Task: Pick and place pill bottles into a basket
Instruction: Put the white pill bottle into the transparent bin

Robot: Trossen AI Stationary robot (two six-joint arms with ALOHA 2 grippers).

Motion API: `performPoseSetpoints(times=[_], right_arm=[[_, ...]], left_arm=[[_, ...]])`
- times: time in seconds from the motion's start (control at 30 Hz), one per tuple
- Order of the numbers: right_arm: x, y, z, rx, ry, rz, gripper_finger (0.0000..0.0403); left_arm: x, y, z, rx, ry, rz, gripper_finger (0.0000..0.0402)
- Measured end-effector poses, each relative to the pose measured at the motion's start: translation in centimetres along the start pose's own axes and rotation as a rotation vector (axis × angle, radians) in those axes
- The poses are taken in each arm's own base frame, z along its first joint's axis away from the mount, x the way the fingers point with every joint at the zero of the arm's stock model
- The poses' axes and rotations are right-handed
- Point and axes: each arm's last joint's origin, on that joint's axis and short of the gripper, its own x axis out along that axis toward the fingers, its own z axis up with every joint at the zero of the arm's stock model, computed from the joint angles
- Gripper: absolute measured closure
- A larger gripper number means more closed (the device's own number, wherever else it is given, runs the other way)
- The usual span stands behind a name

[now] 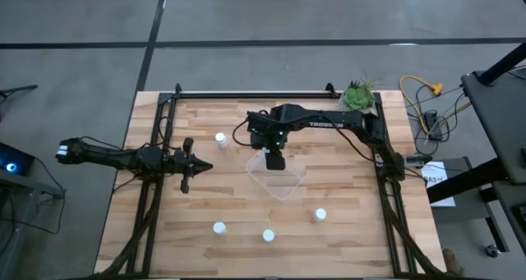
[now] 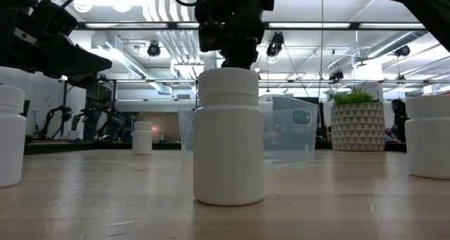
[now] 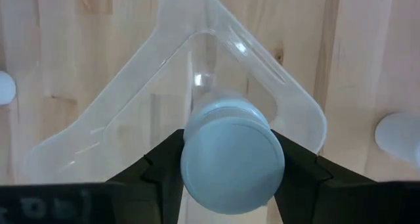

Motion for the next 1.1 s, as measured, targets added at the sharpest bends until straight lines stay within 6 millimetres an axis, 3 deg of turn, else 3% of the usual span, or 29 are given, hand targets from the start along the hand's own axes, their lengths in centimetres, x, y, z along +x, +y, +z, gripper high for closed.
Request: performPoseSetpoints(times=[0.53,1.1], right_arm=[[3.0,-1.8,-1.1,0.023,0.012,-0.062,0.0236],[3.7,-1.9,-1.2,0.022,-0.003,-0.081,0.0236]], left_arm=[[0.2,0.0,-0.2,0.004,0.027,0.002,0.0402],[0.2,0.0,-0.2,0.004,0.027,0.002,0.0402]])
